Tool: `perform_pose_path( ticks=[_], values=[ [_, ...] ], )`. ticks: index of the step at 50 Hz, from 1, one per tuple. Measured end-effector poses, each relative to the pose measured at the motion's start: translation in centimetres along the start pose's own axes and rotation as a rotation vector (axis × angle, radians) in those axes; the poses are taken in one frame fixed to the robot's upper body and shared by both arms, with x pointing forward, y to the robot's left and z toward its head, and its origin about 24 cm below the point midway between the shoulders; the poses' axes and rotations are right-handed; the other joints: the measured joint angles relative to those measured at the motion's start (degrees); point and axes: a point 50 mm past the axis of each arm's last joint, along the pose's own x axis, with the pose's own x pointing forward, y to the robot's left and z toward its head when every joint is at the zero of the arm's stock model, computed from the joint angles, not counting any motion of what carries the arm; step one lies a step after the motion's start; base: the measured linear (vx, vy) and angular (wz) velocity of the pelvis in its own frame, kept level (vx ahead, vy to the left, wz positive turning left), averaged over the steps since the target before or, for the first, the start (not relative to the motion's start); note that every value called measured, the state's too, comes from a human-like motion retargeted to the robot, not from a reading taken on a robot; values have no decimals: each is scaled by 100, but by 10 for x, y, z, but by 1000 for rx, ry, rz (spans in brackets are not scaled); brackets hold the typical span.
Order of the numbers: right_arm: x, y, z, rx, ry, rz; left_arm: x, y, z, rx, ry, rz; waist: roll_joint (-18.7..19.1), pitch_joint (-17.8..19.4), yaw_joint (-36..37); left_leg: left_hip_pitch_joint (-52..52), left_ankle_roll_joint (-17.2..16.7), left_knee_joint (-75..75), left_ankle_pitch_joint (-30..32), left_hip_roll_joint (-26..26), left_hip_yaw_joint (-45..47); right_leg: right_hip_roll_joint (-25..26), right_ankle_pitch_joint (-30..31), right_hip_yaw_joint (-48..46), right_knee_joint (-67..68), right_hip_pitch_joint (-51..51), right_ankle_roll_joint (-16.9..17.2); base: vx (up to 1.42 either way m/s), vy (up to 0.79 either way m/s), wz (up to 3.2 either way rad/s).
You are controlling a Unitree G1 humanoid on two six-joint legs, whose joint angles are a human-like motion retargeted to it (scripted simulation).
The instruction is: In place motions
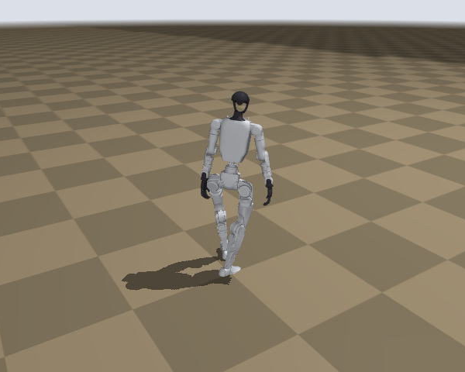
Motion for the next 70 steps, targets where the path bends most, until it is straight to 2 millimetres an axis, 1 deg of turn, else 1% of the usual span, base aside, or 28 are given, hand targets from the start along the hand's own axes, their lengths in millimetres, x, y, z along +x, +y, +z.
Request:
perform_pose_path(
  ticks=[3, 5, 7, 10, 12, 13, 15, 16, 17, 21, 24, 28, 30, 33, 35, 37, 40, 45, 48, 50, 52, 53, 55, 58, 62, 65, 67, 70],
  values=[
    [1, 1, -5, 12, 11, -6, 0, 0, -11, -15, 45, 16, 69, -110, -178, 24, -425, 235, -277, 614, 1714, 5, -24, -870, -159, 178, 144, -28, -25, 328],
    [2, 6, -6, 20, 10, 14, 1, -3, -18, -27, 76, 7, 16, -204, -185, 101, -520, 552, -280, 921, 2477, -27, -9, -1313, -297, 286, 221, -36, -19, 268],
    [3, 16, -2, 25, -3, 44, 1, -7, -26, -38, 105, -14, 66, -300, -393, 46, -481, 1060, -333, 1079, 2191, 67, 12, -1898, -474, 407, 317, -22, -14, 307],
    [3, 31, 10, 18, -44, 89, 1, -13, -35, -79, 139, -27, 276, -402, -874, -44, -364, 1717, -474, 1096, 1076, 351, 36, -2818, -730, 567, 455, -27, -4, 298],
    [2, 42, 21, -2, -82, 121, 2, -21, -40, -134, 148, -38, 191, -485, -823, 160, -380, 1687, -405, 1032, 986, 280, 53, -3028, -789, 622, 515, -21, 2, 138],
    [1, 48, 27, -15, -103, 139, 2, -26, -42, -168, 148, -45, 123, -524, -758, 275, -441, 1637, -330, 1033, 1083, 217, 63, -3093, -803, 646, 545, -17, 6, 66],
    [-1, 60, 39, -48, -147, 179, 3, -36, -45, -235, 151, -64, -15, -609, -512, 551, -841, 1357, -64, 1069, 1557, 88, 84, -3094, -807, 676, 590, -19, 11, -2],
    [-3, 66, 45, -72, -171, 201, 3, -40, -46, -266, 151, -75, -89, -645, -304, 771, -864, 1008, 167, 1040, 2165, 30, 99, -2983, -806, 673, 599, -12, 8, -67],
    [-5, 73, 51, -98, -196, 224, 3, -45, -47, -295, 152, -85, -148, -674, -107, 945, -833, 642, 350, 937, 2555, -12, 114, -2877, -807, 676, 610, -6, 3, -92],
    [-13, 93, 74, -205, -298, 287, 3, -51, -46, -320, 158, -94, -203, -677, 161, 1098, -614, -150, 522, 356, 2069, -21, 177, -2934, -841, 821, 691, -15, 13, 6],
    [-20, 100, 87, -284, -365, 305, 3, -47, -40, -268, 150, -75, -233, -590, 367, 1202, -599, -244, 522, 308, 2095, -76, 227, -2970, -779, 981, 716, -13, 15, 3],
    [-22, 98, 89, -402, -379, 300, 3, -33, -36, -134, 146, -27, -139, -541, 1029, 1194, -571, -263, 441, 477, 2397, -324, 461, -2382, -215, 1002, 530, -7, 15, -110],
    [-20, 93, 85, -429, -367, 271, 3, -25, -32, -56, 144, -6, -13, -481, 1510, 1124, -499, -231, 453, 734, 2743, -689, 740, -1796, 668, 742, 269, -17, 19, -85],
    [-14, 80, 73, -406, -320, 204, 1, -10, -17, 58, 119, 8, 593, -583, 435, 1080, -693, 42, 177, 1026, 1507, -998, 1083, -1705, 2332, 280, -378, -16, 12, 281],
    [-8, 76, 61, -392, -264, 156, -1, -1, -6, 98, 96, 6, 567, -560, 233, 1046, -574, -37, 247, 872, 1453, -1067, 905, -339, 3111, -488, -212, -19, 18, 167],
    [-3, 73, 46, -352, -199, 115, -4, 10, 7, 138, 67, 22, 526, -488, -39, 984, -522, -43, 339, 777, 1134, -578, 731, 907, 3310, -1084, 65, -23, 2, 154],
    [3, 74, 19, -278, -97, 135, -8, 23, 28, 165, 15, 54, 580, -352, -355, 936, -436, -47, 450, 758, 722, -38, 486, 1629, 3071, -1416, 157, -24, 2, 165],
    [7, 88, -33, -140, 92, 297, -13, 30, 52, 150, -76, 61, 326, -331, -643, 937, -350, -110, 599, 388, 218, 696, 264, 3268, 1660, -1636, 465, -6, 0, 137],
    [6, 93, -58, -57, 178, 340, -14, 27, 56, 144, -92, 38, 3, -289, -660, 1138, -317, -203, 648, -21, 4, 579, 281, 3675, 522, -1441, 511, 7, -1, 120],
    [5, 96, -68, -27, 215, 360, -13, 25, 56, 138, -83, 22, -214, -251, -663, 1331, -296, -314, 707, -302, -139, 375, 1249, 3545, -35, -1253, 386, 17, -2, 68],
    [4, 98, -75, -41, 247, 378, -11, 20, 47, 120, -51, 3, -261, -339, -264, 1427, -313, -469, 754, -282, 9, 375, 636, 3569, 5, -1168, 362, 22, 2, -4],
    [4, 98, -76, -55, 254, 386, -9, 13, 40, 116, -28, -8, -194, -387, -272, 1457, -292, -531, 816, -290, -141, 254, 658, 3045, -69, -1099, 363, 22, 4, 60],
    [5, 95, -70, -105, 235, 368, -5, 2, 28, 89, 8, -22, -118, -413, -164, 1561, -259, -652, 866, -298, -170, 307, 713, 2834, -260, -943, 377, 19, 2, 43],
    [7, 85, -47, -216, 159, 292, -1, -12, 5, 42, 66, -60, 84, -499, -232, 1611, -249, -690, 868, -209, -184, 368, 837, 2705, -614, -736, 554, 18, -1, 7],
    [7, 82, -12, -289, 28, 189, 0, -19, -25, 114, 172, -76, 313, -813, -754, 1383, -284, -474, 804, -214, -535, 386, 925, 2243, -1006, -621, 657, 17, -1, 79],
    [4, 87, 10, -239, -55, 196, 0, -15, -36, 217, 205, -32, 195, -890, -495, 1352, -340, -392, 727, -278, -470, 362, 860, 2501, -894, -728, 536, 10, 3, 4],
    [1, 92, 26, -179, -108, 246, 0, -16, -40, 248, 219, -21, 239, -826, -548, 1577, -320, -501, 720, -333, -724, 340, 800, 2126, -849, -645, 517, 10, 4, 72],
    [-4, 100, 44, -145, -176, 309, 0, -23, -42, 173, 223, -46, 249, -724, -523, 1732, -318, -569, 784, -310, -724, 371, 753, 2022, -853, -469, 505, 10, -1, 25]
  ],
)
